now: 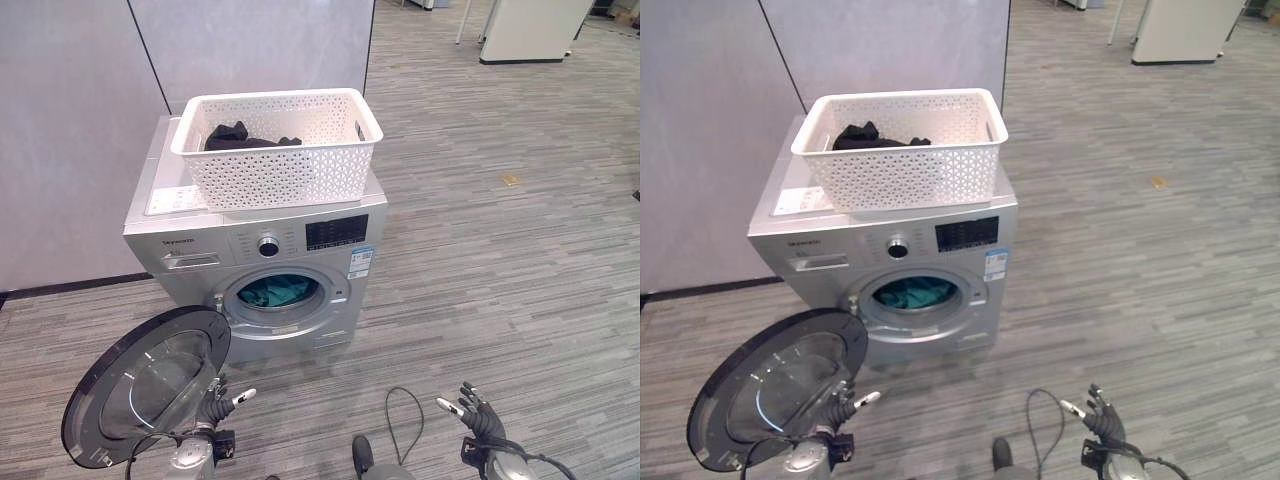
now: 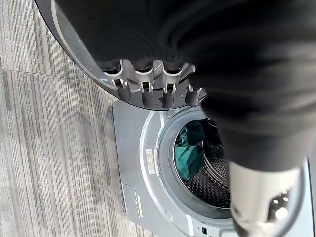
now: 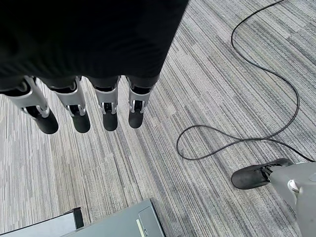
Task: Grab the laundry basket,head to the washer,open it,put in the laundry and shut it.
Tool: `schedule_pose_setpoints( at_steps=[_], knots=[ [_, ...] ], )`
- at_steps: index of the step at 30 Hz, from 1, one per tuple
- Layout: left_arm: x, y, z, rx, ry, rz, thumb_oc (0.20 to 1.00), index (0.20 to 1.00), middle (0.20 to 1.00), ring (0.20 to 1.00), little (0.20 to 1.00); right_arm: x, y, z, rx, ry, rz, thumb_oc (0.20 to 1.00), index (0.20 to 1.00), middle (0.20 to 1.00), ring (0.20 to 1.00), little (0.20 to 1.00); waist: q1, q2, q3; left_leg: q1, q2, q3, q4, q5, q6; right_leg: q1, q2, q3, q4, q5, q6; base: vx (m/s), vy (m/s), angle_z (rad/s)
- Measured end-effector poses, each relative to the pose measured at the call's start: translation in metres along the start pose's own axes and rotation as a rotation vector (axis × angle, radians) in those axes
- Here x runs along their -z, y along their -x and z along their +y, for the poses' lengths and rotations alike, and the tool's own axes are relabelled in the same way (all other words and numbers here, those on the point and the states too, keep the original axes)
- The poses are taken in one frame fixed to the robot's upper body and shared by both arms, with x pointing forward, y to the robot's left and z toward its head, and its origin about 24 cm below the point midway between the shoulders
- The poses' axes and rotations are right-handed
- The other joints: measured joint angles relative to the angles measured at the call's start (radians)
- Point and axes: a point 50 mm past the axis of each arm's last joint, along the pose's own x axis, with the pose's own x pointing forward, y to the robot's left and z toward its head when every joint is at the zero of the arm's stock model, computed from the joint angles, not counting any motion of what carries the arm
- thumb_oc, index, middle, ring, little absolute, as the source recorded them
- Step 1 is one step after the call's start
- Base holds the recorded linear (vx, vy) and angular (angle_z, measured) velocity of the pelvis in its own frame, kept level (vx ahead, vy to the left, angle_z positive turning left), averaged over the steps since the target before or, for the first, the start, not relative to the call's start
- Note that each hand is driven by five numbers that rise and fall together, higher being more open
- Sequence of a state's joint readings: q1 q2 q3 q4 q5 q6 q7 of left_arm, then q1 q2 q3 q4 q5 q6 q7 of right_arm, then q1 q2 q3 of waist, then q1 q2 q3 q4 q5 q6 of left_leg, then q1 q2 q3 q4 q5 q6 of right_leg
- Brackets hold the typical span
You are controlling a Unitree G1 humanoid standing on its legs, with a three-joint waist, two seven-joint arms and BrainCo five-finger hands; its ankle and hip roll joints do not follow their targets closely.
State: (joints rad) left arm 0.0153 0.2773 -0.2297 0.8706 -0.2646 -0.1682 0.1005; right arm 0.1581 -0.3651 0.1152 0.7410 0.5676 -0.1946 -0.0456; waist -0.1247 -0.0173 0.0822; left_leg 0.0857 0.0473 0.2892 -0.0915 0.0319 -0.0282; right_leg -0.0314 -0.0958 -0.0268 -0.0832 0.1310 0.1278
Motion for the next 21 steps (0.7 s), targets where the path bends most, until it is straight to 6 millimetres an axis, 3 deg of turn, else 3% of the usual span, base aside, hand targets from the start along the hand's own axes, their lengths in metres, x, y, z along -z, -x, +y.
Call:
schedule_pose_setpoints(
  at_steps=[2, 11, 14, 18, 21],
  knots=[
    [0.003, -0.004, -0.004, 0.021, -0.079, 0.037, 1.0, 1.0, 1.0, 1.0, 1.0, -0.005, -0.006, -0.017, 0.088, -0.103, 0.0, 1.0, 1.0, 1.0, 1.0, 1.0, -0.002, 0.011, -0.001, 0.005, -0.006, -0.004, -0.001, -0.006, -0.002, 0.0, -0.006, -0.005, 0.009, -0.004, -0.002, 0.0, 0.13, 0.08],
    [0.012, -0.004, -0.002, 0.021, -0.096, 0.078, 1.0, 1.0, 1.0, 1.0, 1.0, -0.014, -0.013, -0.007, 0.043, -0.097, -0.017, 1.0, 1.0, 1.0, 1.0, 1.0, 0.006, 0.012, -0.001, 0.015, -0.017, -0.003, -0.002, -0.009, 0.003, -0.022, -0.011, 0.015, 0.057, -0.032, -0.002, 0.02, 0.094, -0.05],
    [0.009, -0.004, 0.0, 0.057, -0.273, 0.057, 1.0, 1.0, 1.0, 1.0, 1.0, -0.015, -0.014, -0.004, 0.028, -0.085, -0.015, 1.0, 1.0, 1.0, 1.0, 1.0, 0.008, 0.006, -0.002, 0.014, -0.022, -0.003, 0.001, -0.011, 0.006, -0.055, -0.013, 0.021, 0.118, -0.059, 0.004, 0.02, 0.104, -0.03],
    [0.002, -0.006, 0.002, 0.055, -0.283, 0.035, 1.0, 1.0, 1.0, 1.0, 1.0, -0.014, -0.014, -0.004, 0.027, -0.084, -0.014, 1.0, 1.0, 1.0, 1.0, 1.0, 0.01, 0.001, 0.001, 0.013, -0.035, -0.008, 0.002, -0.016, 0.015, -0.09, -0.024, 0.023, 0.195, -0.102, 0.021, 0.05, 0.107, 0.02],
    [-0.017, -0.009, 0.005, 0.06, -0.323, -0.046, 1.0, 1.0, 1.0, 1.0, 1.0, -0.021, -0.012, -0.003, 0.002, -0.066, -0.048, 1.0, 1.0, 1.0, 1.0, 1.0, 0.01, 0.007, 0.022, 0.004, -0.044, -0.055, 0.005, -0.025, 0.039, -0.177, -0.034, -0.001, 0.368, -0.084, 0.079, 0.03, 0.11, -0.1]
  ],
)
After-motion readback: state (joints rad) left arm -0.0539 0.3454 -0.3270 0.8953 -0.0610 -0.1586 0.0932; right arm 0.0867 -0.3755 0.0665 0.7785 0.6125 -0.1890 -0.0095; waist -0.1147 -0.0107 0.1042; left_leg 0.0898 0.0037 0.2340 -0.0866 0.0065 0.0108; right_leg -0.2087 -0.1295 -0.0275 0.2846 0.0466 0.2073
